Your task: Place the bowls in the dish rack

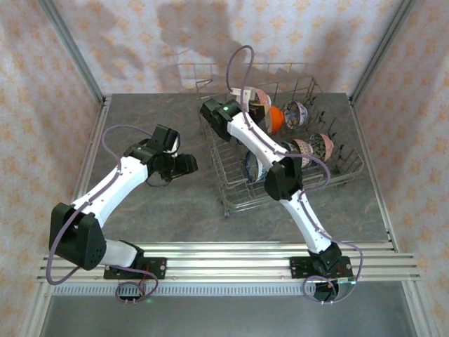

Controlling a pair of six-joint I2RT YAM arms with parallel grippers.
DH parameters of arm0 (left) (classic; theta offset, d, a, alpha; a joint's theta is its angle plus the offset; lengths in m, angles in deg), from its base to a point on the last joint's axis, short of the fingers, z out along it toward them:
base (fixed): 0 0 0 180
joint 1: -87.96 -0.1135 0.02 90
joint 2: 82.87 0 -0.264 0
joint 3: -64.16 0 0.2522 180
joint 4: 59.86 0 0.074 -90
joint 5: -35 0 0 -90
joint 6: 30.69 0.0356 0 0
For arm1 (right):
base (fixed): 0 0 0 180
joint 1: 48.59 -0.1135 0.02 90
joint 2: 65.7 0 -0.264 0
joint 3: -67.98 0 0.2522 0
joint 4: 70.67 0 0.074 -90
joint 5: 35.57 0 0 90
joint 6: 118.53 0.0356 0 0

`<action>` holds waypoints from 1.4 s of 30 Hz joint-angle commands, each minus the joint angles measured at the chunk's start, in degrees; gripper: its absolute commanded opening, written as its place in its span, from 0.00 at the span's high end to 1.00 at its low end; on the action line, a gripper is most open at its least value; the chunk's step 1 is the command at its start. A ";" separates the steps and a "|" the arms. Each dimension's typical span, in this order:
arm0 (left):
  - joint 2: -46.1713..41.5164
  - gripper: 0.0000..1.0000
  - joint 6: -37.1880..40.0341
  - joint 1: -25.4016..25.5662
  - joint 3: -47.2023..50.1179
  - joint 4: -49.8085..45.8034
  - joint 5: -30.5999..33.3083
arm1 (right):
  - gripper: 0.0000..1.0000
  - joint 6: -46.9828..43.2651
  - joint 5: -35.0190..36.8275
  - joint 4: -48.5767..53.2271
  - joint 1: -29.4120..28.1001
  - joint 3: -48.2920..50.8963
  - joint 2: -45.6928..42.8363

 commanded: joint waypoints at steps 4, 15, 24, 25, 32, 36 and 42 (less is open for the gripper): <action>0.52 0.37 -1.40 -0.31 0.93 1.00 -0.63 | 0.99 6.10 1.51 10.30 -0.09 5.58 4.62; 0.96 0.37 -1.36 0.43 -0.19 0.71 -1.06 | 0.99 7.07 -2.41 9.82 -0.26 6.99 2.88; 0.33 0.37 -1.76 1.26 0.02 0.34 -0.54 | 0.98 -0.07 -4.67 4.78 -2.15 5.13 2.05; 0.32 0.37 -1.84 1.27 0.05 0.31 -0.47 | 0.97 -0.89 -4.95 4.09 -2.35 5.13 1.99; 0.53 0.37 -2.02 1.52 -0.13 0.31 -0.40 | 0.95 -4.24 -7.09 2.67 -3.33 3.88 3.44; 0.67 0.37 -2.11 1.71 -0.28 0.32 -0.35 | 0.94 -5.41 -8.00 3.37 -3.90 1.71 4.88; 1.98 0.36 -2.27 2.22 -0.87 0.41 -0.43 | 0.91 -6.07 -9.30 2.91 -4.22 1.79 5.54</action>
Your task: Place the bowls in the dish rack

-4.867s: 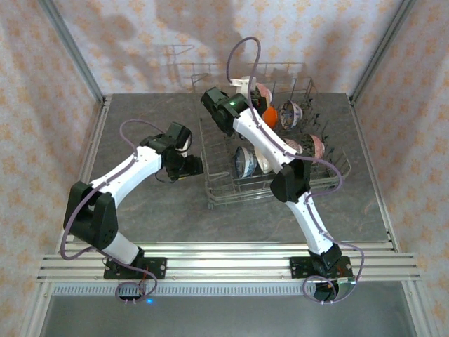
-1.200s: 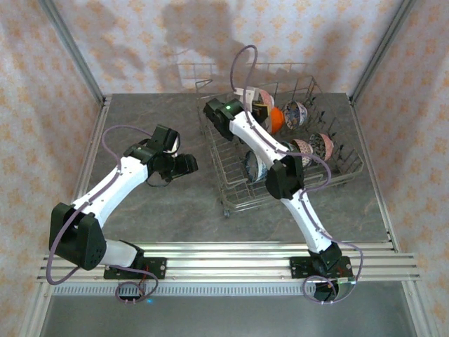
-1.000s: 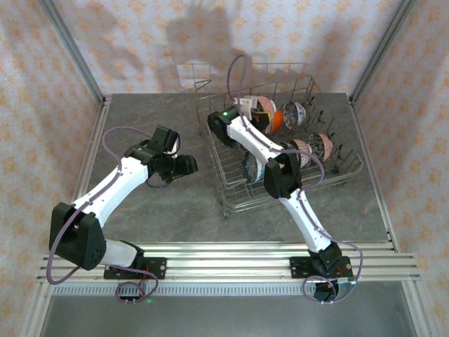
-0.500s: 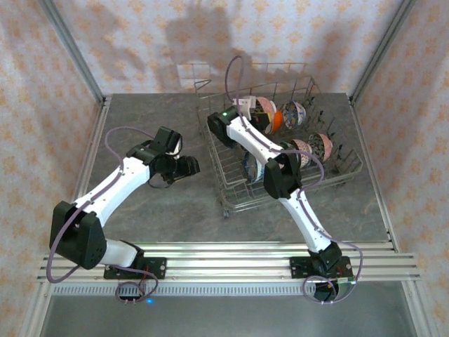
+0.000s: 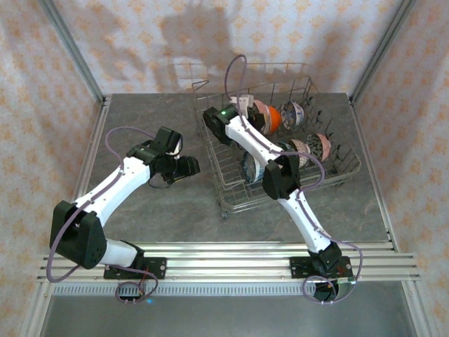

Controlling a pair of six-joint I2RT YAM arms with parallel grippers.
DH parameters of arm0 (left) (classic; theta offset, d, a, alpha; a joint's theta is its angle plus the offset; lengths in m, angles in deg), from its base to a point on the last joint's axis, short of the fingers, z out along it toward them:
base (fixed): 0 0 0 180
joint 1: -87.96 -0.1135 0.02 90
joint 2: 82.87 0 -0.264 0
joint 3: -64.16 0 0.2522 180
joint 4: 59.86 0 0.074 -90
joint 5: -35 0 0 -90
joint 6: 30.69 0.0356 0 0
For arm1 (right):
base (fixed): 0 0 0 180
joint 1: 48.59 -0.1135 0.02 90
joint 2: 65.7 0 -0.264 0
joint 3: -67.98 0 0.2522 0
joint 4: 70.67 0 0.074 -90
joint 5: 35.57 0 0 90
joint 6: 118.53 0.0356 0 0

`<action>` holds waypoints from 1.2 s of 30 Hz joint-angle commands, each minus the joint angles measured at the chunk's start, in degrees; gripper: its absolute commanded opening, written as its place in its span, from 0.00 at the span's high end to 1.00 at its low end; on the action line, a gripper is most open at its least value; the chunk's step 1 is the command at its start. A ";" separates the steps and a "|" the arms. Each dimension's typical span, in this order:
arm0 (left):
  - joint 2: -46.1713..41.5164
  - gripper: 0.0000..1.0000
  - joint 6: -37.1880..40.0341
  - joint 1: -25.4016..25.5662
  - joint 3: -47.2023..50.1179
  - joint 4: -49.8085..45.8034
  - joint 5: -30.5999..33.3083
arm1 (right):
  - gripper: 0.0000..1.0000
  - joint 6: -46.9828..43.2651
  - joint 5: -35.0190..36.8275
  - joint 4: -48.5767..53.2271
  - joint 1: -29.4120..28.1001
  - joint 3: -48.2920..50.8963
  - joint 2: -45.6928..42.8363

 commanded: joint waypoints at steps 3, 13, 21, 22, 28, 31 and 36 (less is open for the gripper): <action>1.79 0.36 -0.93 1.20 -1.96 0.17 0.04 | 0.91 -1.77 -3.67 0.90 -4.04 -0.30 3.06; 2.86 0.36 -1.17 1.97 -3.10 0.17 0.11 | 0.76 -4.88 -4.94 -1.50 -4.09 -1.13 3.37; 3.09 0.36 -1.37 2.23 -3.56 0.13 0.19 | 0.64 -7.28 -6.23 -2.11 -4.09 -2.45 3.07; 3.03 0.36 -1.37 2.28 -3.50 0.17 0.20 | 0.62 -7.35 -6.55 -2.06 -4.09 -2.65 2.84; 3.03 0.36 -1.46 2.38 -3.80 0.26 0.15 | 0.46 -8.33 -8.65 -3.18 -4.26 -3.29 0.83; 3.11 0.36 -1.46 2.37 -4.15 0.17 0.13 | 0.40 -9.47 -9.85 -4.81 -4.46 -3.30 -0.58; 2.73 0.36 -1.19 2.35 -5.31 -0.48 0.50 | 0.30 -11.51 -12.49 -6.46 -4.61 -3.77 -3.22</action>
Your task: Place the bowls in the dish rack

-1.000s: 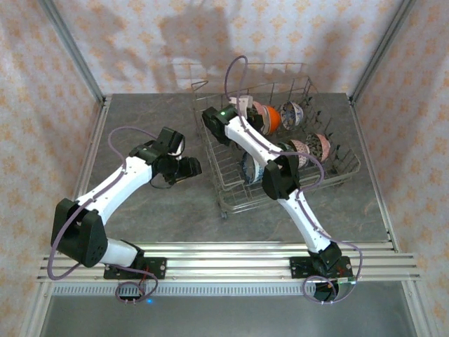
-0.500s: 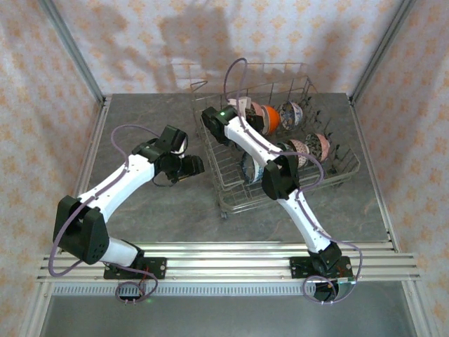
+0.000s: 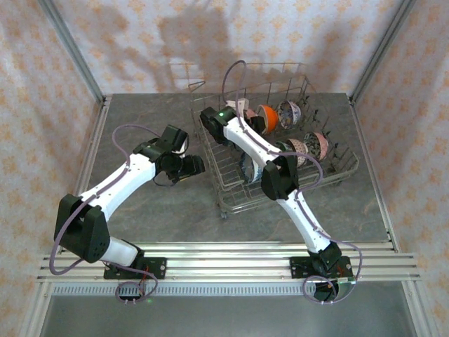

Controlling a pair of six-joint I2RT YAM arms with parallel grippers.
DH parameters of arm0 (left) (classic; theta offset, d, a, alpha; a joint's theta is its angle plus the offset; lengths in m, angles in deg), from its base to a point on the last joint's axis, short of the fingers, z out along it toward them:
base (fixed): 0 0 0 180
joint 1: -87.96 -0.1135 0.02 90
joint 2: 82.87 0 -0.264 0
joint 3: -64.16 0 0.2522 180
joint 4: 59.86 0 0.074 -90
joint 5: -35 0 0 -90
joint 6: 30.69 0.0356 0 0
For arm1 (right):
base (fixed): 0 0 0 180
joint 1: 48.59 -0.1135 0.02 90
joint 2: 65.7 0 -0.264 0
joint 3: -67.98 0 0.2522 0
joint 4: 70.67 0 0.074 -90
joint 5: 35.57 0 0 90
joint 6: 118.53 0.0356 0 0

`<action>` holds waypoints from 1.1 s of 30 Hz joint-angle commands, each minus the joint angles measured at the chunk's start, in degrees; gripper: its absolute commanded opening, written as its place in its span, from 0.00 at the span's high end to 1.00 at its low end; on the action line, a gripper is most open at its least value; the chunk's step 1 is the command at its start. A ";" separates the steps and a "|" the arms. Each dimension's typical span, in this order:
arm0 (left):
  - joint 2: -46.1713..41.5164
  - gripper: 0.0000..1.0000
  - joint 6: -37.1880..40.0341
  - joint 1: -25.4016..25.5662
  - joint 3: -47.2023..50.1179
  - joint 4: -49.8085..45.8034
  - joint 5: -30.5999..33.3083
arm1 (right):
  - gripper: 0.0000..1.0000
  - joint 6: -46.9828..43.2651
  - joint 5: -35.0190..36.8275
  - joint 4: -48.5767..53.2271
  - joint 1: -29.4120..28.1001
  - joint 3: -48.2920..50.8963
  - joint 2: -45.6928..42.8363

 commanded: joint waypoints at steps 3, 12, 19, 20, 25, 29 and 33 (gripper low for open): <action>-0.95 0.35 0.28 0.41 -3.37 -1.27 1.39 | 0.19 -3.20 -3.01 -2.84 -3.83 -3.01 -5.99; -3.92 0.33 0.95 0.35 -6.81 -4.46 4.10 | 0.01 -9.20 -0.64 -3.87 -3.80 -1.57 -12.11; -7.34 0.32 0.82 1.62 -10.79 -7.56 7.93 | 0.01 -12.86 -0.45 -2.59 -2.61 -1.27 -16.19; -7.54 0.32 0.82 2.32 -11.84 -8.04 8.95 | 0.01 -13.07 -0.31 -2.27 -2.16 -1.02 -17.15; -5.83 0.32 0.91 6.18 -17.18 -10.53 12.47 | 0.01 -15.46 -2.15 -2.37 -0.07 3.11 -23.52; -2.71 0.32 1.18 9.25 -20.55 -11.29 14.48 | 0.00 -15.91 -3.19 -2.34 2.03 10.67 -30.04; 0.63 0.32 1.57 10.66 -22.05 -12.51 15.46 | 0.00 -15.85 -5.40 -5.04 4.57 21.11 -36.75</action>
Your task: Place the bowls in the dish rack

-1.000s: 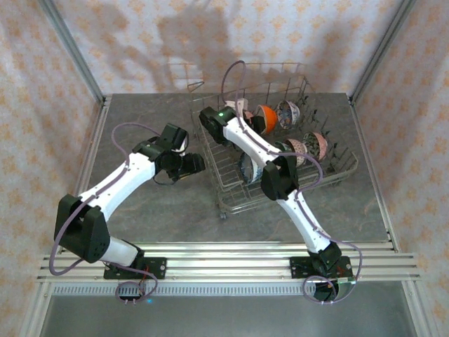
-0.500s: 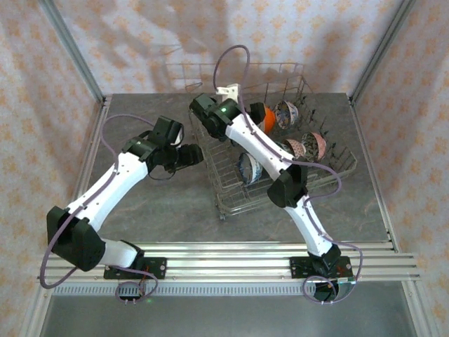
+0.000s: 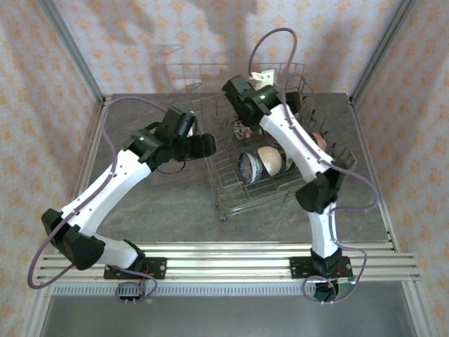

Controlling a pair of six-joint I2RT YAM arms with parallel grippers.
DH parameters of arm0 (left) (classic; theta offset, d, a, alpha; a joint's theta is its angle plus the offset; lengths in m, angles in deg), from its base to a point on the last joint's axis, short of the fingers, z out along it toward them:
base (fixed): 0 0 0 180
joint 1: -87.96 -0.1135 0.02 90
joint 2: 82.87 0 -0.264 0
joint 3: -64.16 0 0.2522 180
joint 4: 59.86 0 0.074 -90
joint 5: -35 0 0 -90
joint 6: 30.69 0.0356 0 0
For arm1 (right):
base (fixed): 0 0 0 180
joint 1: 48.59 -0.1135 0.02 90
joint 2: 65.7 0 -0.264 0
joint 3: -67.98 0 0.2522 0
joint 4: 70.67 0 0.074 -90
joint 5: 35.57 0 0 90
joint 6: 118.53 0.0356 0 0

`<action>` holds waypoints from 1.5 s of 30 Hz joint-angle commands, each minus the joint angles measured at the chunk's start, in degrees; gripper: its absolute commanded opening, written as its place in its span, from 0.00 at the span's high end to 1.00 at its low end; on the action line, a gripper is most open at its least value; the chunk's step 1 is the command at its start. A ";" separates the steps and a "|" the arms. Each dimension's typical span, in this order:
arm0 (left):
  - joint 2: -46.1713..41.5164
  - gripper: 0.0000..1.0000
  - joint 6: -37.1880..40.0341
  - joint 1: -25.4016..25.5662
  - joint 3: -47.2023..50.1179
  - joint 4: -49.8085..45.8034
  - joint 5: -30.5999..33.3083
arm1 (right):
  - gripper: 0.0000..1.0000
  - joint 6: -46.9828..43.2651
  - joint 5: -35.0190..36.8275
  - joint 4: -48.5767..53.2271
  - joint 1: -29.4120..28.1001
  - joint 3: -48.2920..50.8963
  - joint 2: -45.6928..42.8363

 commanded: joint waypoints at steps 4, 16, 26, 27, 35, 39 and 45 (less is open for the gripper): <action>5.64 0.37 1.90 1.05 -2.49 -4.94 4.85 | 0.00 0.13 -4.19 -3.95 4.01 14.86 -10.30; 11.98 0.71 3.78 1.28 -7.52 -8.24 6.47 | 0.00 0.27 -9.45 -9.81 9.72 30.18 -18.99; 15.09 0.93 9.24 -2.49 -14.78 -14.62 9.29 | 0.00 -1.43 -12.10 -12.19 14.16 33.97 -20.88; 15.27 0.93 9.90 -3.14 -15.53 -15.34 9.71 | 0.00 -1.67 -12.66 -12.38 14.63 34.31 -21.11; 15.40 0.97 16.35 -12.06 -17.32 -17.89 9.69 | 0.00 -4.57 -17.70 -15.00 18.61 36.98 -24.39; 17.44 0.98 20.46 -15.39 -19.72 -19.06 10.66 | 0.00 -6.60 -20.27 -17.05 20.67 38.55 -26.61; 21.33 0.99 26.85 -18.36 -24.83 -20.25 9.89 | 0.00 -7.59 -23.60 -19.00 23.64 40.46 -28.89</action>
